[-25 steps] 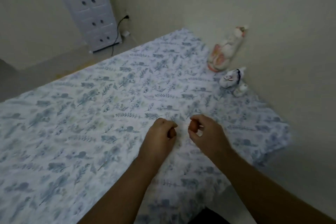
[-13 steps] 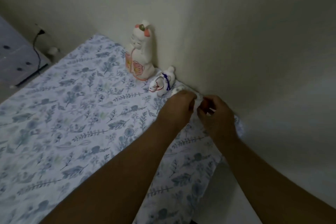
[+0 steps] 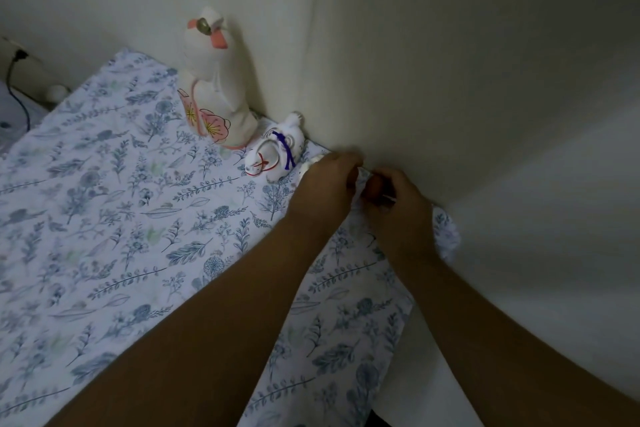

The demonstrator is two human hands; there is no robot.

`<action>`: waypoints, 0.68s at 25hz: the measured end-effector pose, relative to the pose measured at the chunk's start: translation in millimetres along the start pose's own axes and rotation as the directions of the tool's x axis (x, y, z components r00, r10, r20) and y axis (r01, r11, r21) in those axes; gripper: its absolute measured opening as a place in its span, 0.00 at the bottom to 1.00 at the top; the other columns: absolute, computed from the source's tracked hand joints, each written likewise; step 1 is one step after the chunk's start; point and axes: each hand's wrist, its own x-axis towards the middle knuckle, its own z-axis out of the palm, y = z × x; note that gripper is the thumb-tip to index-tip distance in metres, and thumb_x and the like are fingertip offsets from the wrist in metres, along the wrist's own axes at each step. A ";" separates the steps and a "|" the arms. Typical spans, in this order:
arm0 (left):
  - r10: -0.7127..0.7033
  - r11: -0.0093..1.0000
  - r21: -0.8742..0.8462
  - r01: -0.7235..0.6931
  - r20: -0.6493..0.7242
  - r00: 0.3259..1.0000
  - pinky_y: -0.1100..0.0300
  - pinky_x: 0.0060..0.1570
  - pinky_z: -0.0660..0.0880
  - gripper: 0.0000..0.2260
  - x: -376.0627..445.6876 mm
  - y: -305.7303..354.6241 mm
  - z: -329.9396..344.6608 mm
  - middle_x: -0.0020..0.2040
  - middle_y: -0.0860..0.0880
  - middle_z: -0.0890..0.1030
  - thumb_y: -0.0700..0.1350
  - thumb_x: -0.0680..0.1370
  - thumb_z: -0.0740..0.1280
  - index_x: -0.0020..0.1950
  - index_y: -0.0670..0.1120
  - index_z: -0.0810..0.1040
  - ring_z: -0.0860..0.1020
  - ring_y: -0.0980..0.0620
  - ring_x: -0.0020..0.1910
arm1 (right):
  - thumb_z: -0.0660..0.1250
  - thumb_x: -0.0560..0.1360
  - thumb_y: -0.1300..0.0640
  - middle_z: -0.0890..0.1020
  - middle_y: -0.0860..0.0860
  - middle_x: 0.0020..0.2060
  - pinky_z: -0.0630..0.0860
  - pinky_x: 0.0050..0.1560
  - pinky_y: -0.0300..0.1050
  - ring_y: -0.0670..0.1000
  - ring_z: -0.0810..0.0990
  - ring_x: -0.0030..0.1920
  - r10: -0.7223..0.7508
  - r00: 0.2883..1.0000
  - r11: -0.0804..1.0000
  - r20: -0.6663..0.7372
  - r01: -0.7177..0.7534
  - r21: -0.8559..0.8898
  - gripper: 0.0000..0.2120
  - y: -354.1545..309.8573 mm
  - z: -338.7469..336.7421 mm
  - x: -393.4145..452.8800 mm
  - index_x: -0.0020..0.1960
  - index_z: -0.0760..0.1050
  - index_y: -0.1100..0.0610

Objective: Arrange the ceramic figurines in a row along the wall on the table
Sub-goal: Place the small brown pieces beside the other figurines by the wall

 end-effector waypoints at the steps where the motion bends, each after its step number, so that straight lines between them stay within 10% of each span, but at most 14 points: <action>1: -0.002 1.000 -0.002 0.002 -0.008 1.000 0.53 0.42 0.77 0.14 0.5 1.5 1.4 0.43 0.40 0.84 0.28 0.68 0.72 0.52 0.38 0.83 0.82 0.41 0.42 | 0.69 0.76 0.58 0.83 0.50 0.46 0.80 0.49 0.50 0.50 0.81 0.47 0.006 1.000 1.000 -0.002 -0.006 -0.002 0.07 1.0 0.2 -0.3 0.54 0.78 0.53; 17: -0.081 0.997 -0.016 0.080 -0.020 0.997 0.56 0.50 0.74 0.21 -7.3 13.9 2.8 0.52 0.41 0.83 0.28 0.71 0.70 0.63 0.39 0.79 0.80 0.43 0.52 | 0.71 0.74 0.55 0.83 0.51 0.48 0.79 0.50 0.47 0.51 0.82 0.49 0.042 0.999 0.999 0.014 -0.041 -0.031 0.08 4.2 -0.7 0.6 0.53 0.79 0.53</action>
